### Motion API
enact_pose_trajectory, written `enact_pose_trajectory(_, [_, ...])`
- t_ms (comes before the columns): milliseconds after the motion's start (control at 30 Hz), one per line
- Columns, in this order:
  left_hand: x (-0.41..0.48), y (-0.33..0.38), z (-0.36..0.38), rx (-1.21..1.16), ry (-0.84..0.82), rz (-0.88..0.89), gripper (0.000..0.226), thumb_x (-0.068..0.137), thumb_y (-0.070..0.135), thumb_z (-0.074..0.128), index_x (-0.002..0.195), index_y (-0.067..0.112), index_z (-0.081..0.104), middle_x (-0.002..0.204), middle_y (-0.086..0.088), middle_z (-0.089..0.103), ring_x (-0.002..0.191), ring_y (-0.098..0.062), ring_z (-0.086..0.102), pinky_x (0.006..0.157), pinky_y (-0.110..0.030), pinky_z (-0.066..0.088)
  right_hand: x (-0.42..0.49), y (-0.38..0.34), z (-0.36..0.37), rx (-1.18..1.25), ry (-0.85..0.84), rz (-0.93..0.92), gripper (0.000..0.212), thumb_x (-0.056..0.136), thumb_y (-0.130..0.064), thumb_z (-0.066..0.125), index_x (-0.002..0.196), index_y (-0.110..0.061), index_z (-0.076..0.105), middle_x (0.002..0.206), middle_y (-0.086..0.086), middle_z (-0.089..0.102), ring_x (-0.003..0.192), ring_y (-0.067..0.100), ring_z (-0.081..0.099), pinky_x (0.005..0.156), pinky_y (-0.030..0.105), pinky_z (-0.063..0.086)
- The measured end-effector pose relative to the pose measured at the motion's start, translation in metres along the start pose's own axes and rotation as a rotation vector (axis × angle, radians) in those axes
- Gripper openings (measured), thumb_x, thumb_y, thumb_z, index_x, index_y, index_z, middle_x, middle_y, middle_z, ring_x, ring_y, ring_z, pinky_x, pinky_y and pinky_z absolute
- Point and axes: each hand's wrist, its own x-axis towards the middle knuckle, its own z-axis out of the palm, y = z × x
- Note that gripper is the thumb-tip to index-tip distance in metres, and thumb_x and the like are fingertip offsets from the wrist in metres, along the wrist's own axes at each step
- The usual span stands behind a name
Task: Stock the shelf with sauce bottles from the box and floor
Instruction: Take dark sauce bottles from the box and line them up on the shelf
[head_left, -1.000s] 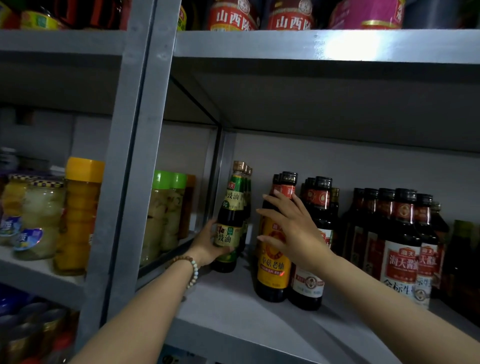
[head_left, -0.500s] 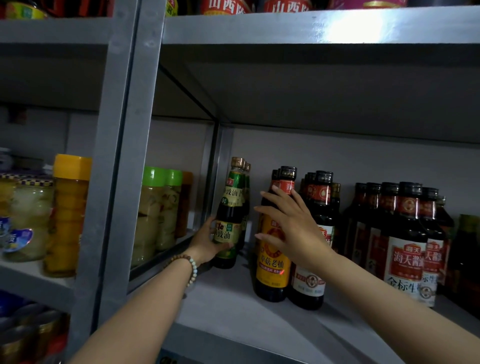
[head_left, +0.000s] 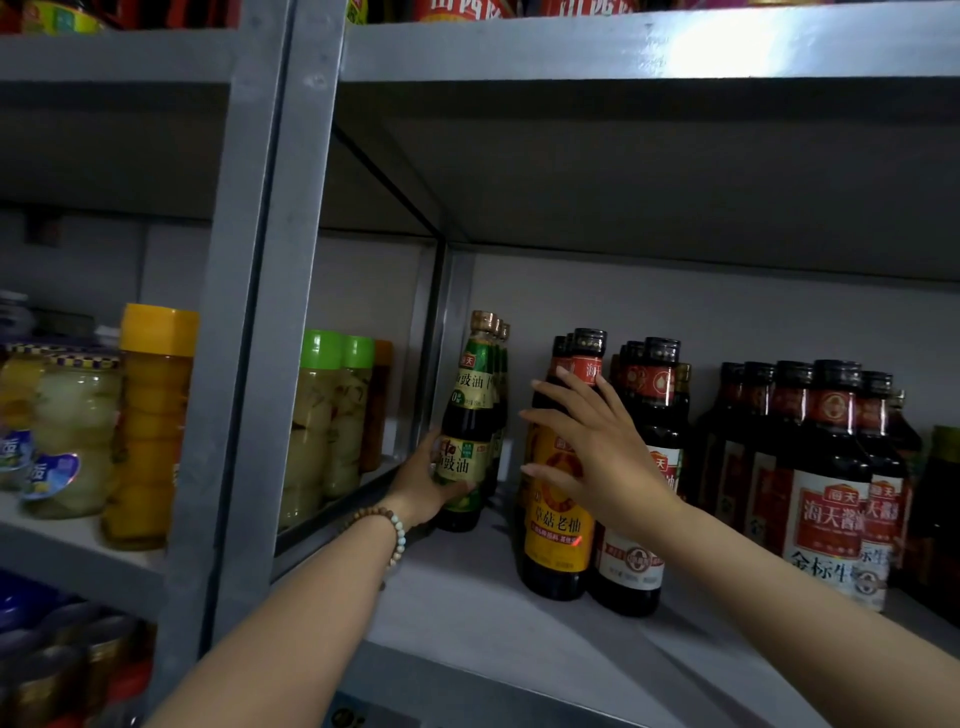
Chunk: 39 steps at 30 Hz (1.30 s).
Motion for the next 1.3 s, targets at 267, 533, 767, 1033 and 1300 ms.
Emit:
enact_pose_trajectory(267, [0.000, -0.002, -0.001, 0.031, -0.003, 0.001, 0.087, 0.077, 0.006, 0.073, 0.146, 0.021, 0.022, 0.141, -0.006, 0.045, 0.131, -0.024, 0.041, 0.107, -0.046, 0.037, 0.000, -0.002, -0.001, 0.002, -0.018, 0.009, 0.052, 0.086, -0.045, 0.060, 0.133, -0.027, 0.050, 0.153, -0.004, 0.031, 0.145, 0.012, 0.005, 0.117, 0.035, -0.008])
enact_pose_trajectory(533, [-0.038, 0.039, 0.017, 0.055, 0.252, 0.110, 0.075, 0.079, 0.029, 0.073, 0.140, 0.020, 0.032, 0.143, -0.006, 0.038, 0.124, -0.014, 0.040, 0.094, -0.026, 0.033, -0.029, -0.011, -0.039, 0.064, -0.076, 0.053, 0.054, 0.087, -0.040, 0.062, 0.136, -0.025, 0.047, 0.155, -0.003, 0.027, 0.146, 0.016, 0.013, 0.118, 0.035, 0.005])
enact_pose_trajectory(767, [-0.124, 0.096, 0.033, 0.262, 0.128, 0.349, 0.068, 0.082, 0.059, 0.052, 0.140, 0.030, 0.032, 0.146, 0.005, 0.036, 0.131, -0.010, 0.033, 0.101, -0.028, 0.031, -0.075, -0.003, -0.108, 0.075, -0.096, 0.181, 0.064, 0.089, -0.040, 0.059, 0.145, -0.027, 0.033, 0.155, -0.005, 0.025, 0.144, 0.014, 0.017, 0.119, 0.040, 0.017])
enact_pose_trajectory(1033, [-0.231, 0.161, 0.132, 0.464, -0.045, 0.573, 0.062, 0.086, 0.060, 0.044, 0.140, 0.031, 0.034, 0.144, 0.008, 0.039, 0.131, -0.010, 0.033, 0.101, -0.024, 0.031, -0.193, 0.022, -0.202, 0.021, -0.163, 0.297, 0.064, 0.088, -0.037, 0.060, 0.145, -0.023, 0.035, 0.155, -0.001, 0.027, 0.144, 0.018, 0.021, 0.118, 0.038, 0.020])
enact_pose_trajectory(1300, [-0.368, 0.181, 0.297, 0.531, -0.275, 0.532, 0.066, 0.087, 0.062, 0.041, 0.143, 0.030, 0.027, 0.150, 0.009, 0.031, 0.137, -0.012, 0.027, 0.109, -0.031, 0.026, -0.398, 0.063, -0.294, 0.049, -0.299, 0.510, 0.065, 0.089, -0.040, 0.060, 0.146, -0.026, 0.032, 0.156, -0.004, 0.023, 0.143, 0.017, 0.022, 0.114, 0.036, 0.024])
